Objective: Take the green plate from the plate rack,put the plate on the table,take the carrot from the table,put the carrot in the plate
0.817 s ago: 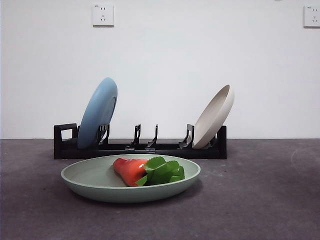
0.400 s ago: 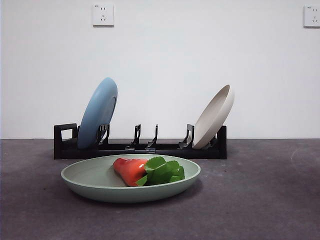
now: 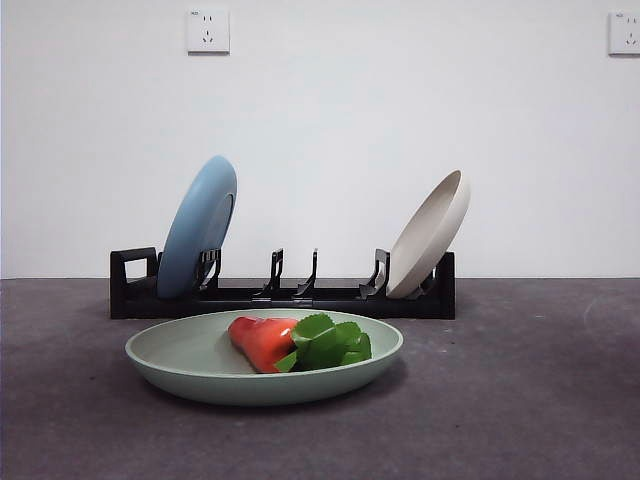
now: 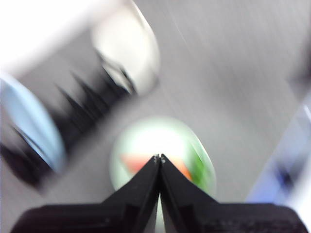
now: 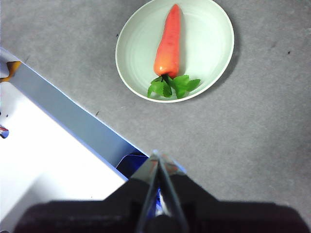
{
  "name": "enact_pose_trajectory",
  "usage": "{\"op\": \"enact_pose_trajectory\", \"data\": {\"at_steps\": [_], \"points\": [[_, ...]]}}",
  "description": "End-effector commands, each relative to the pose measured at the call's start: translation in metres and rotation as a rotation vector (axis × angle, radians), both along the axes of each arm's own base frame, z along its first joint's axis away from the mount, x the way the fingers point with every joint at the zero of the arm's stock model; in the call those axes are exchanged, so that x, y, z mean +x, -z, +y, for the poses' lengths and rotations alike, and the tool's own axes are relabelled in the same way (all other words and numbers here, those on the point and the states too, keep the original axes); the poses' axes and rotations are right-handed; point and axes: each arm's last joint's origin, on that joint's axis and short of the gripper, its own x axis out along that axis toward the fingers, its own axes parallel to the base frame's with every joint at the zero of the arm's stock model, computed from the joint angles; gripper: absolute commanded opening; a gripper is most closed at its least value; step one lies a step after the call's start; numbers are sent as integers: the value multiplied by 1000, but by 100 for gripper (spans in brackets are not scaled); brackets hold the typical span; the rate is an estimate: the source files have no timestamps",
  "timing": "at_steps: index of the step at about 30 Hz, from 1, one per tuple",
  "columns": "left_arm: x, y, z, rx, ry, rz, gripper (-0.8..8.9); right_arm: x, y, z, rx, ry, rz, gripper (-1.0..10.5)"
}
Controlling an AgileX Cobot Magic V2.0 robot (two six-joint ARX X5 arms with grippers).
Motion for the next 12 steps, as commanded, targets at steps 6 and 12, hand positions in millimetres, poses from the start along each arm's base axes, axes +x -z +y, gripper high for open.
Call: {"op": "enact_pose_trajectory", "data": {"at_steps": [6, 12], "points": [[29, -3, 42, -246, -14, -371, -3, -1, -1, -1, 4, -3, -10, 4], [30, 56, 71, -294, -176, -569, -3, -1, -1, -1, 5, -2, -11, 4]]}}
